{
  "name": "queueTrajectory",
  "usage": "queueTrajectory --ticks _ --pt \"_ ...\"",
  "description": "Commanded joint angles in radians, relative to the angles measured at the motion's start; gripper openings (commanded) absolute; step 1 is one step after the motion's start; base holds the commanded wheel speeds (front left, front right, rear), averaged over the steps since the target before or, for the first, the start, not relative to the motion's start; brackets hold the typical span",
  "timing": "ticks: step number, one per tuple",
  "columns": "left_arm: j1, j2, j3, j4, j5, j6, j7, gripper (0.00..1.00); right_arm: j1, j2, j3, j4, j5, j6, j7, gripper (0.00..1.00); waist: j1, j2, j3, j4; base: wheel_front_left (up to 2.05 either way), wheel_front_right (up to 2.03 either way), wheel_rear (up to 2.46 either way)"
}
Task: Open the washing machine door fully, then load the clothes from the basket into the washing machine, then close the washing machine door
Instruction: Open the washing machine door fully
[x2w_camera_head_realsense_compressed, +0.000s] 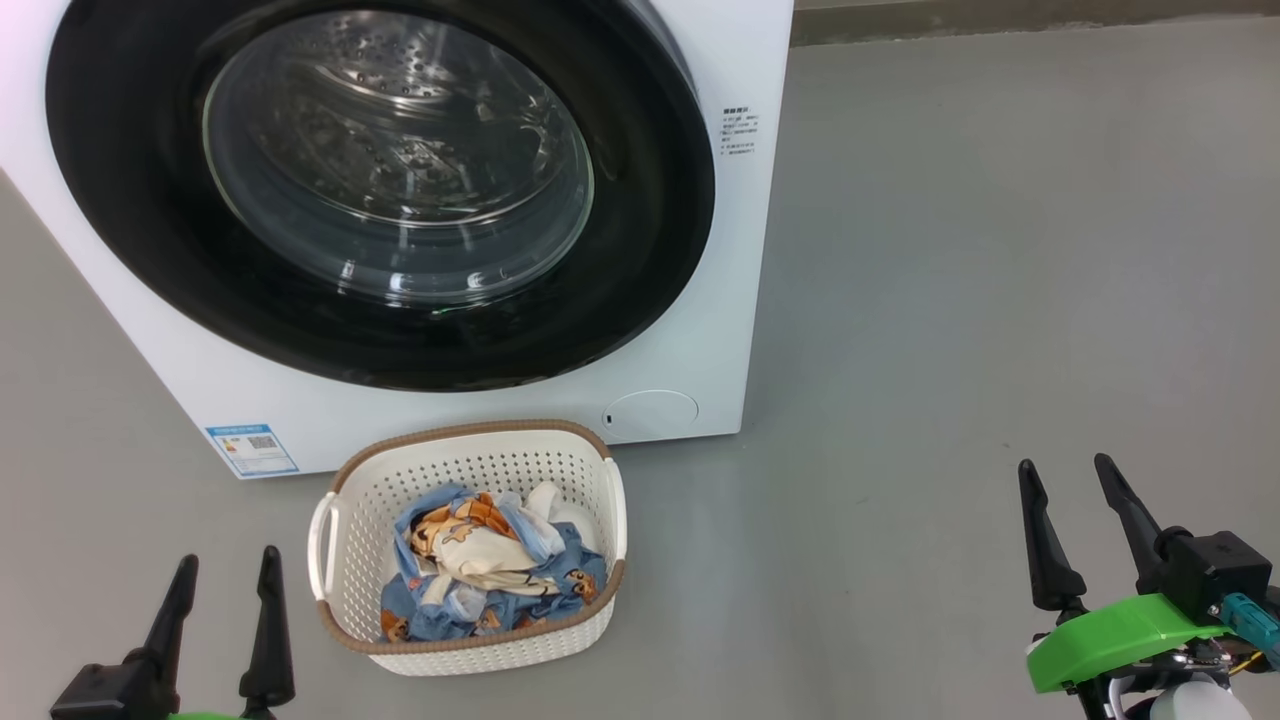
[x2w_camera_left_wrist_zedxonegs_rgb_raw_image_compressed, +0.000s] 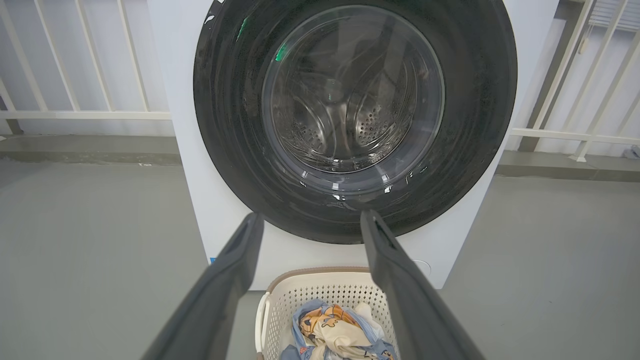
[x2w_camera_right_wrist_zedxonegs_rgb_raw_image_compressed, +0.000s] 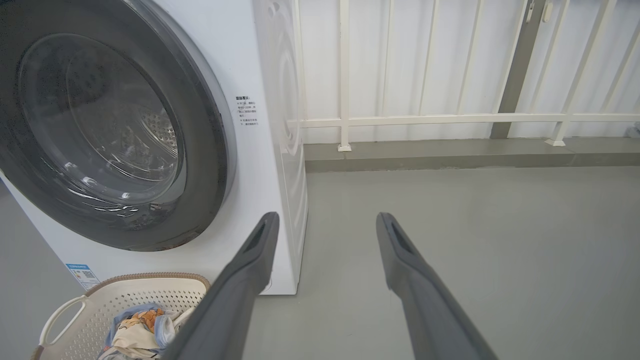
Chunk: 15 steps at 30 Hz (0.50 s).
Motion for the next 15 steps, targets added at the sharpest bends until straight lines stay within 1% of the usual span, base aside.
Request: queueTrajectory --ticks 1,15 --pt "-0.031 0.018 0.030 -0.023 0.000 -0.003 -0.012 1.00 -0.037 -0.009 0.030 -0.027 0.008 -0.001 -0.012 1.00 0.0000 -0.0001 -0.001 0.001 0.00 0.00 0.00" --pt "-0.016 0.017 0.012 -0.036 0.007 -0.003 -0.012 1.00 -0.036 -0.008 0.033 -0.029 0.016 -0.001 -0.012 1.00 0.0000 -0.0001 -0.003 0.000 0.00 0.00 0.00"
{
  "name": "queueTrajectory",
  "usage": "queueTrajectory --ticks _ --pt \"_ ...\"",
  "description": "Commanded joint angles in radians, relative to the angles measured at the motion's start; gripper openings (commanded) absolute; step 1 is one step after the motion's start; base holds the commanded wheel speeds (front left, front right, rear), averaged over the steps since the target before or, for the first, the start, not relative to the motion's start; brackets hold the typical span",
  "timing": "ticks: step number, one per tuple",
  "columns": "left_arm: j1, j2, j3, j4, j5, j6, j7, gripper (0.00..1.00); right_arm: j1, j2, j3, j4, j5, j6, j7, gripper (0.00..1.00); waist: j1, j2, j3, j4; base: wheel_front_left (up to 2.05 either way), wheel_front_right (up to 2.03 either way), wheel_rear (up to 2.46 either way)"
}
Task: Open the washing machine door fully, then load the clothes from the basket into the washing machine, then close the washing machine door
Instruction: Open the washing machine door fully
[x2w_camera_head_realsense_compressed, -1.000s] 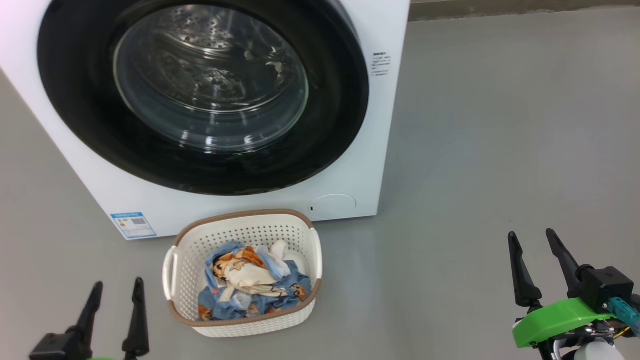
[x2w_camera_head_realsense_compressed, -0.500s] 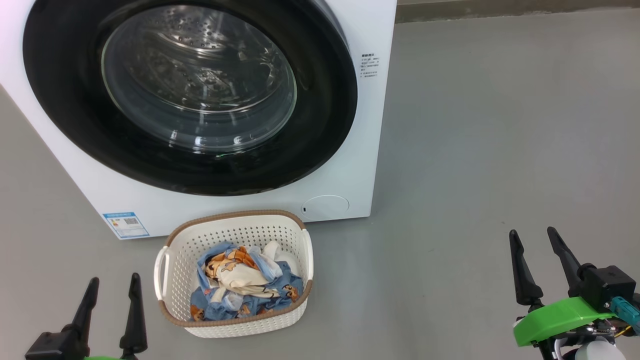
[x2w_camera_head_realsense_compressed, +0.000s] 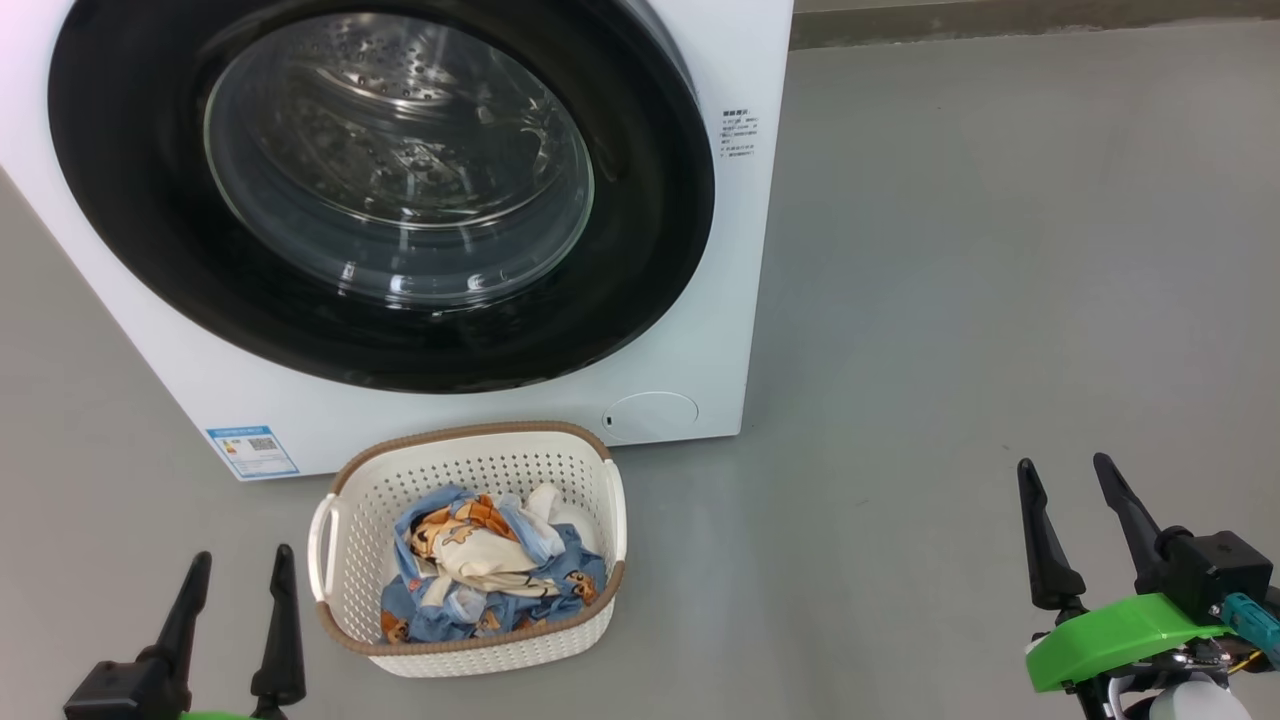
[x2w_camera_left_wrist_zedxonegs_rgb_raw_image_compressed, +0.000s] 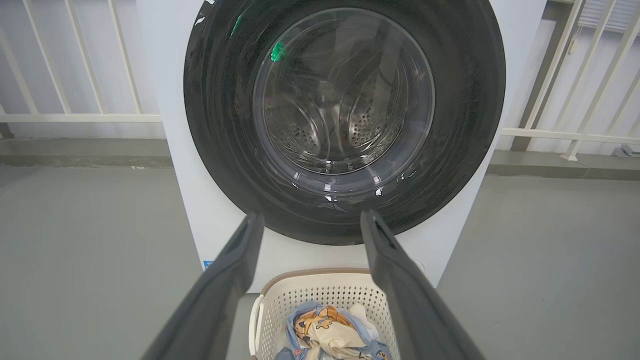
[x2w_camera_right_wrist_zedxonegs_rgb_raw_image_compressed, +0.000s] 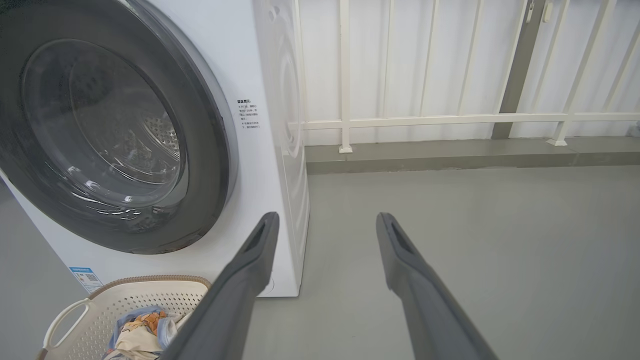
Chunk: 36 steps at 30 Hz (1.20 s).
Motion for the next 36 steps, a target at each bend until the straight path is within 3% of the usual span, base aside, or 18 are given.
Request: queueTrajectory --ticks 1,11,17,25,36 --pt "-0.016 0.017 0.028 -0.031 0.007 -0.003 -0.012 1.00 -0.037 -0.008 0.029 -0.030 0.008 -0.001 -0.012 1.00 0.0000 -0.0001 0.001 0.000 0.00 0.00 0.00" --pt "-0.006 0.009 0.031 -0.054 0.016 -0.003 -0.012 1.00 -0.072 -0.004 0.023 -0.034 0.095 -0.001 -0.012 1.00 0.0000 -0.0001 0.006 0.002 0.00 0.00 0.00" --pt "0.000 0.001 0.029 -0.074 0.024 -0.003 -0.012 1.00 -0.141 -0.009 0.009 -0.020 0.248 -0.001 -0.012 1.00 0.0000 -0.0001 0.022 0.005 0.00 0.00 0.00" --pt "-0.006 -0.010 0.015 -0.103 0.028 -0.003 -0.012 1.00 -0.283 -0.025 -0.026 0.033 0.612 -0.001 0.018 1.00 0.0000 -0.0001 0.065 0.018 0.00 0.00 0.00" --pt "-0.035 -0.017 -0.007 -0.119 0.025 -0.003 -0.012 1.00 -0.463 -0.049 -0.075 0.089 1.007 -0.001 0.205 1.00 0.0000 -0.0001 0.137 0.035 0.00 0.00 0.00"
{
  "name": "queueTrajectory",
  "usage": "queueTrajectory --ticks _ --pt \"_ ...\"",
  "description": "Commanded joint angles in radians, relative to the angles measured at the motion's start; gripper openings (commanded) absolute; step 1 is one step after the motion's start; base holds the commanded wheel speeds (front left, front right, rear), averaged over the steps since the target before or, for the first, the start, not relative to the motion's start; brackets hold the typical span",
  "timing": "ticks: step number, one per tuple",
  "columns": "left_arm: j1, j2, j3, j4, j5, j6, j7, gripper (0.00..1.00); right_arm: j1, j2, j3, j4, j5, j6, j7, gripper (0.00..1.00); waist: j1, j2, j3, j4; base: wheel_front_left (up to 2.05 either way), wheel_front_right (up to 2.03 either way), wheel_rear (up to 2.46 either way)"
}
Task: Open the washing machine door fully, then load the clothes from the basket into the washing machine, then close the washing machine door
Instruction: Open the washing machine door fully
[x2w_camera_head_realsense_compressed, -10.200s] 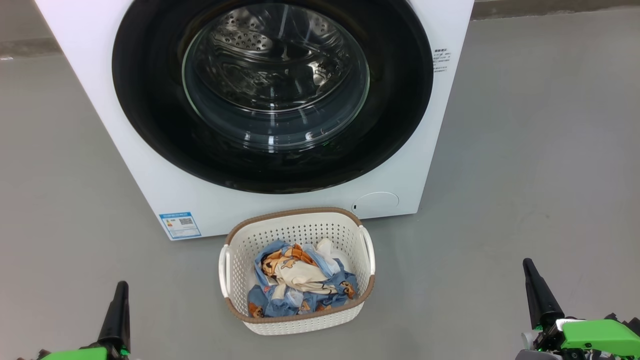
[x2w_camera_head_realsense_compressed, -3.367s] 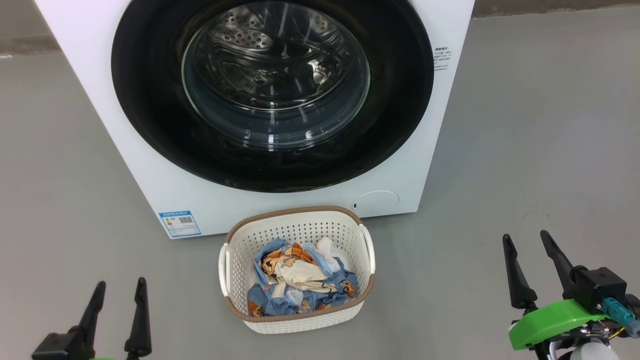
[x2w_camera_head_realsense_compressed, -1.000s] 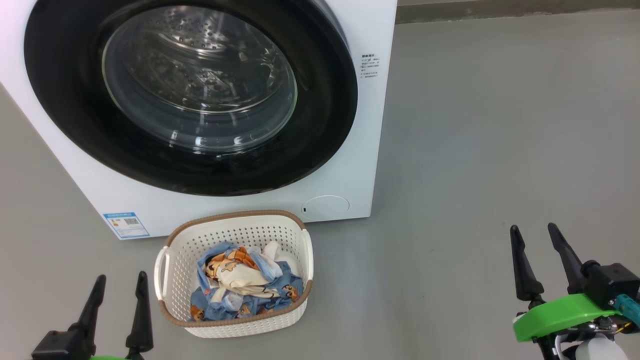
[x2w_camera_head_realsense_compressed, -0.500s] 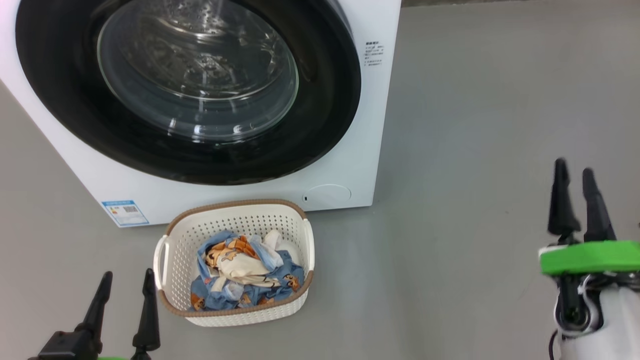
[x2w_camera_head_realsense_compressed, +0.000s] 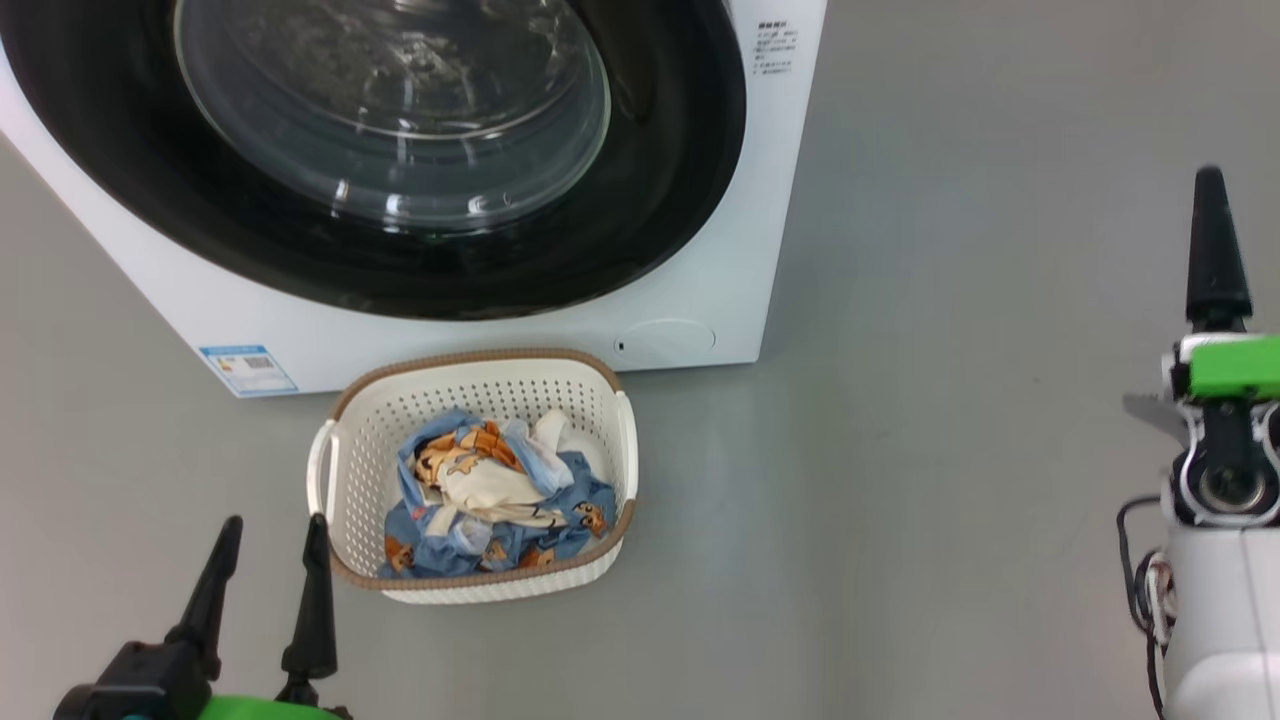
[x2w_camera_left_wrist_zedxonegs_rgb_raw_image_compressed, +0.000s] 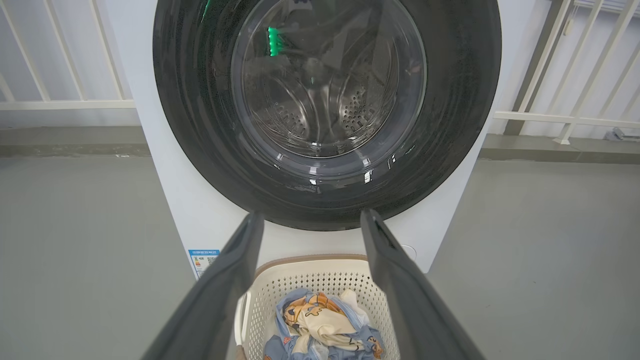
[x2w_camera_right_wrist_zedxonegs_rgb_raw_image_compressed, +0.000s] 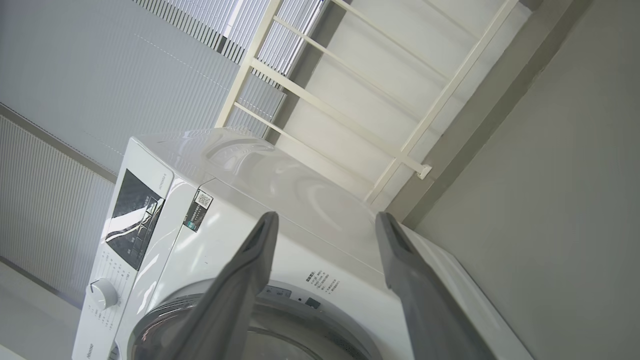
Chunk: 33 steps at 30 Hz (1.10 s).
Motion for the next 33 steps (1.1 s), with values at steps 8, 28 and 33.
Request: queueTrajectory --ticks 8,28,33 --pt "-0.071 0.009 0.020 -0.028 -0.007 -0.003 -0.012 1.00 -0.147 -0.008 -0.003 0.004 0.200 -0.001 0.161 0.93 0.0000 -0.0001 0.079 0.017 0.00 0.00 0.00" --pt "-0.162 0.004 -0.050 -0.016 -0.020 -0.003 -0.012 1.00 -0.410 -0.064 -0.022 0.203 0.190 -0.001 0.357 0.00 0.0000 -0.0001 0.210 0.071 0.00 0.00 0.00" --pt "-0.176 0.001 -0.064 -0.014 -0.029 -0.003 -0.012 1.00 -0.483 -0.085 -0.015 0.248 0.172 -0.001 0.440 0.00 0.0000 -0.0001 0.232 0.094 0.00 0.00 0.00"
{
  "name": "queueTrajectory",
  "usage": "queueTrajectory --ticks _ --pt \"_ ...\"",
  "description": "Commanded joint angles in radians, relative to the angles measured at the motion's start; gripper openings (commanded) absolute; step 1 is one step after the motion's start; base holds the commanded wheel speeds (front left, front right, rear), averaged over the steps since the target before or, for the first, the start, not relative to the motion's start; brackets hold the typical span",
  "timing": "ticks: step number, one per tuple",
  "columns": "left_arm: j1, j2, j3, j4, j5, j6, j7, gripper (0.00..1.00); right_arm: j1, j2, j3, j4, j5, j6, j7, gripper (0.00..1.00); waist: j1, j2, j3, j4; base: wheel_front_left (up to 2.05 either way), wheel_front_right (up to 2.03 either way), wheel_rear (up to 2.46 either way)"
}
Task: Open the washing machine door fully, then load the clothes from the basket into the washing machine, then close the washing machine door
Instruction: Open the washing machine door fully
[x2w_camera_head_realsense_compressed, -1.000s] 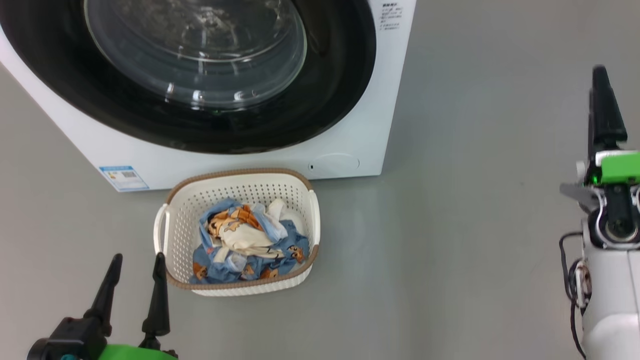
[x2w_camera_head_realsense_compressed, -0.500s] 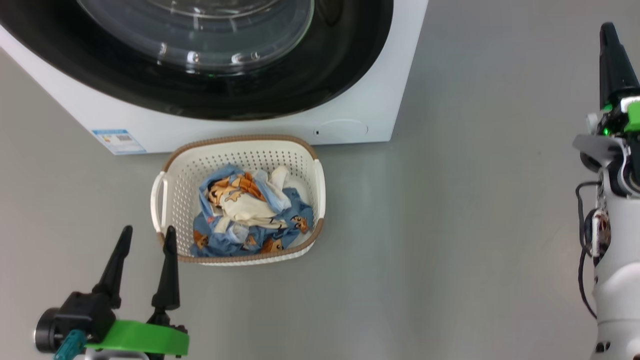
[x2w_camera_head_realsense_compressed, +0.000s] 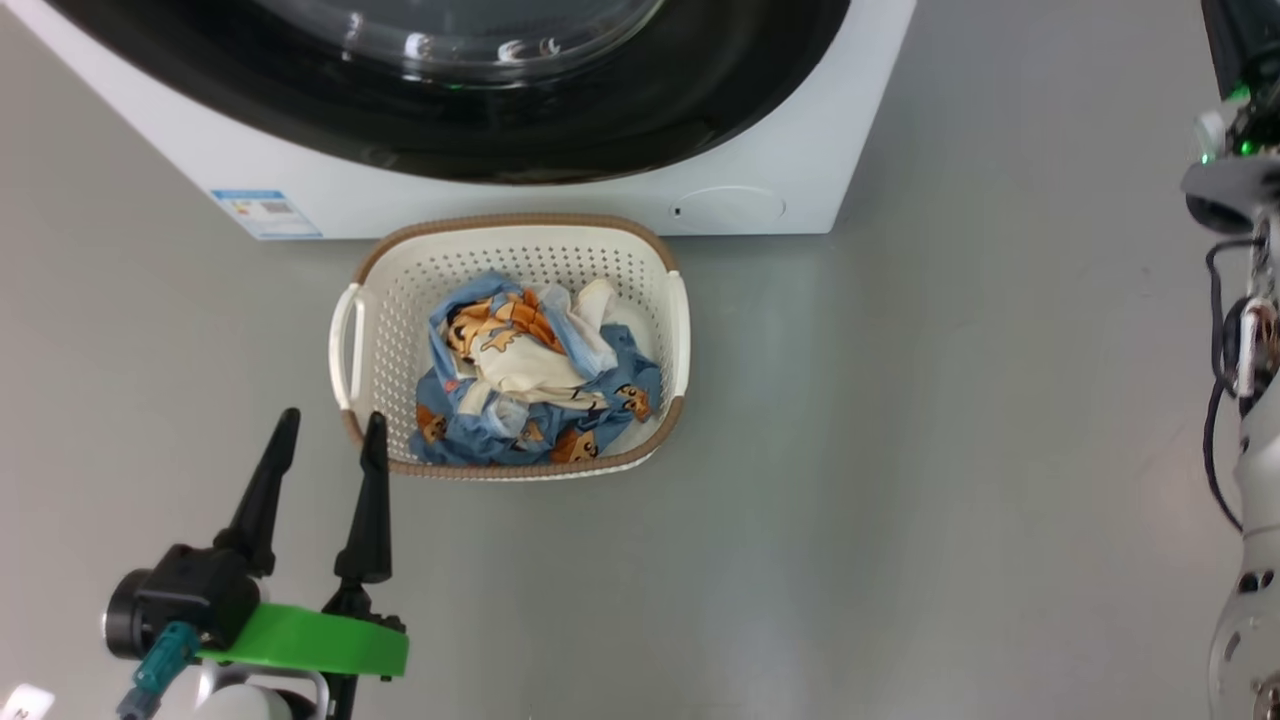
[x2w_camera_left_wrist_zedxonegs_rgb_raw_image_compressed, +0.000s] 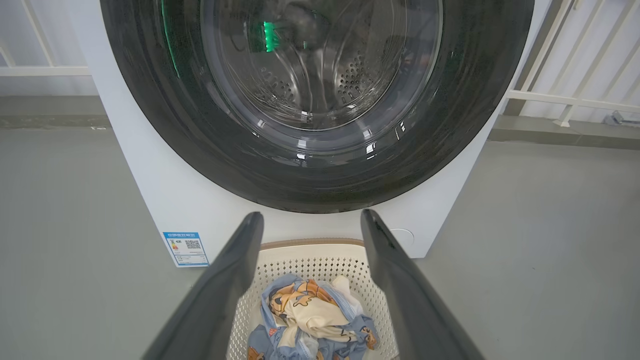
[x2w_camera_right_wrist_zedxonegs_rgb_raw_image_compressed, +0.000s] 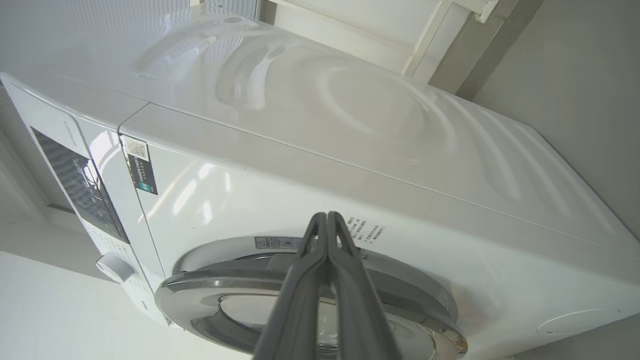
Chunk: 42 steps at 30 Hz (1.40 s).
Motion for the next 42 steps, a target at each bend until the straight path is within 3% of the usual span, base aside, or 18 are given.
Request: queueTrajectory --ticks 1,6,11,25,42 --pt "-0.022 0.015 0.026 -0.019 -0.004 -0.003 -0.009 1.00 -0.041 0.004 0.022 -0.024 -0.017 -0.001 0.018 0.00 0.0000 0.0000 0.015 0.015 0.00 0.00 0.00" --pt "-0.036 0.013 0.012 -0.014 -0.012 -0.003 -0.009 1.00 -0.106 0.005 0.049 -0.012 -0.015 -0.001 0.141 0.00 0.0000 0.0000 0.034 0.035 0.00 0.00 0.00" --pt "-0.056 0.012 -0.006 -0.013 -0.021 -0.003 -0.009 1.00 -0.195 0.000 0.048 0.035 -0.056 -0.001 0.184 0.00 0.0000 0.0000 0.059 0.059 0.00 0.00 0.00" --pt "-0.092 0.011 -0.047 -0.038 -0.063 -0.003 -0.009 1.00 -0.343 0.029 0.042 0.113 -0.182 -0.001 0.192 0.00 0.0000 0.0000 0.131 0.113 0.00 0.00 0.00" --pt "-0.132 0.011 -0.075 -0.078 -0.101 -0.003 -0.009 1.00 -0.408 0.066 0.011 0.140 -0.292 -0.001 0.208 0.00 0.0000 0.0000 0.194 0.165 0.00 0.00 0.00"
